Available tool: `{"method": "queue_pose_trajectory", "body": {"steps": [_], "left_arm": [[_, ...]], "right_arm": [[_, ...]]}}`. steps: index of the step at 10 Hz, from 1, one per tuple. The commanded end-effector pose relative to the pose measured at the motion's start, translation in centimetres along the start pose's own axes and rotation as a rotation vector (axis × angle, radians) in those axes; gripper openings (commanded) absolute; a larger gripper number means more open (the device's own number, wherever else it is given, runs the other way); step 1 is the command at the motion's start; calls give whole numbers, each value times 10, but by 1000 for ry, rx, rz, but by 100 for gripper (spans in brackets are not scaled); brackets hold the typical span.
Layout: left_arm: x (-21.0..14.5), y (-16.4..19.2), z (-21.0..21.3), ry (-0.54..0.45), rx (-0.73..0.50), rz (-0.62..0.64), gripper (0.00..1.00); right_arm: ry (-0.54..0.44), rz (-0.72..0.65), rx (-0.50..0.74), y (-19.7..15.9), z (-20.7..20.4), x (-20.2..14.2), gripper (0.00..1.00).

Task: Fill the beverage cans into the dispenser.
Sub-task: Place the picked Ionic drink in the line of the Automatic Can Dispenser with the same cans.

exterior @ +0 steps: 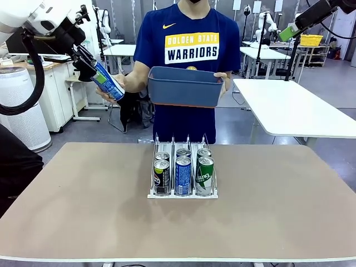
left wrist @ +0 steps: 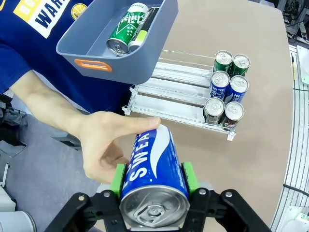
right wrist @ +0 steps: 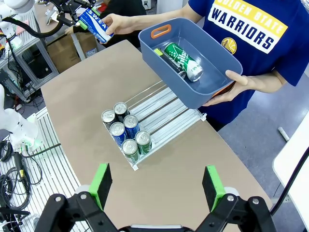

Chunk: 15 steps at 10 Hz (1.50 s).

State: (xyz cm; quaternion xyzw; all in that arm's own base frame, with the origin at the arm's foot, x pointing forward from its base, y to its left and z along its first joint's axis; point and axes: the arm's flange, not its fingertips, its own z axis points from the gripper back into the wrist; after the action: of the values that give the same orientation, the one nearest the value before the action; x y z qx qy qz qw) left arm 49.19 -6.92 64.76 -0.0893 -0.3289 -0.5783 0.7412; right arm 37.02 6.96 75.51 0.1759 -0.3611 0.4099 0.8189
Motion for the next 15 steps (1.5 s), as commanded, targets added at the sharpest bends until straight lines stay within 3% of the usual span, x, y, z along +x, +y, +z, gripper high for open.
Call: {"method": "queue_pose_trajectory", "body": {"steps": [1,15], "left_arm": [[0,0,0,0,0,-5,48],[0,0,0,0,0,-5,48]], "right_arm": [[0,-1,1,0,0,0,100],[0,-1,1,0,0,0,100]]}}
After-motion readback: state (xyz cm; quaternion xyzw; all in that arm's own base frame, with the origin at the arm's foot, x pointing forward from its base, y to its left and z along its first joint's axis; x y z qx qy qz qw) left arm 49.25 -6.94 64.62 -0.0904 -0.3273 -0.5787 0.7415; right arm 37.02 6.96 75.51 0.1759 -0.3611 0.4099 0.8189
